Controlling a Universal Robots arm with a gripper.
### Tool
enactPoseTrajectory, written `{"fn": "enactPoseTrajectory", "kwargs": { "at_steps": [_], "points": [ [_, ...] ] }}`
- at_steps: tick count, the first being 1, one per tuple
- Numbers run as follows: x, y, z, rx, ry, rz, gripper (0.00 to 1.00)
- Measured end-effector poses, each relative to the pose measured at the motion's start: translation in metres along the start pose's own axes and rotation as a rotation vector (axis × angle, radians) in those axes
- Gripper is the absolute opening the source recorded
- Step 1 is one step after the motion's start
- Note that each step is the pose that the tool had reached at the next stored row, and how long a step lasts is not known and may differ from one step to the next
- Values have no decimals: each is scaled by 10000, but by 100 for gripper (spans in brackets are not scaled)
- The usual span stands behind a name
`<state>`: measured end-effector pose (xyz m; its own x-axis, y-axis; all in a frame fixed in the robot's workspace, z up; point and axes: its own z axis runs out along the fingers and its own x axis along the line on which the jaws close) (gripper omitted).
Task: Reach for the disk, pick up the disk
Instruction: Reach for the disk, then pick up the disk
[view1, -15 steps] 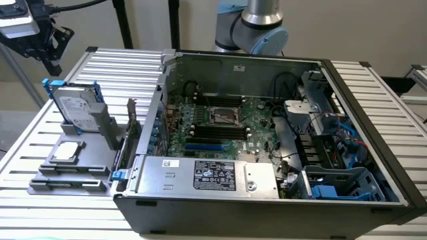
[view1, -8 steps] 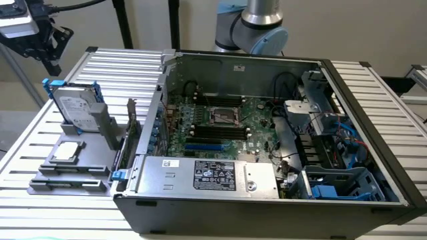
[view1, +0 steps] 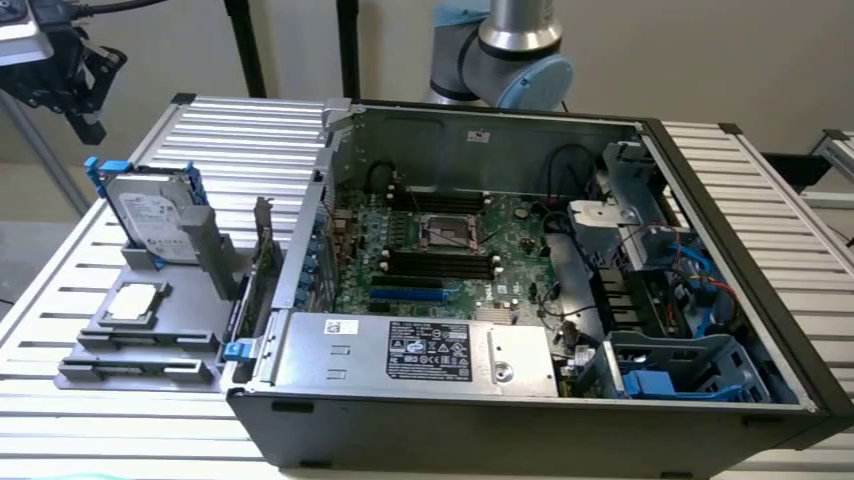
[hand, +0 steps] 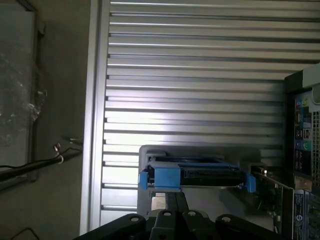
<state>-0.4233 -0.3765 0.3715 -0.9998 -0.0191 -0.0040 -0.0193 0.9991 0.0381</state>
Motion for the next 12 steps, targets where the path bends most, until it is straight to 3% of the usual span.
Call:
{"fn": "enactPoseTrajectory", "kwargs": {
  "at_steps": [12],
  "points": [
    [1,1,0,0,0,0,11]
  ]
}}
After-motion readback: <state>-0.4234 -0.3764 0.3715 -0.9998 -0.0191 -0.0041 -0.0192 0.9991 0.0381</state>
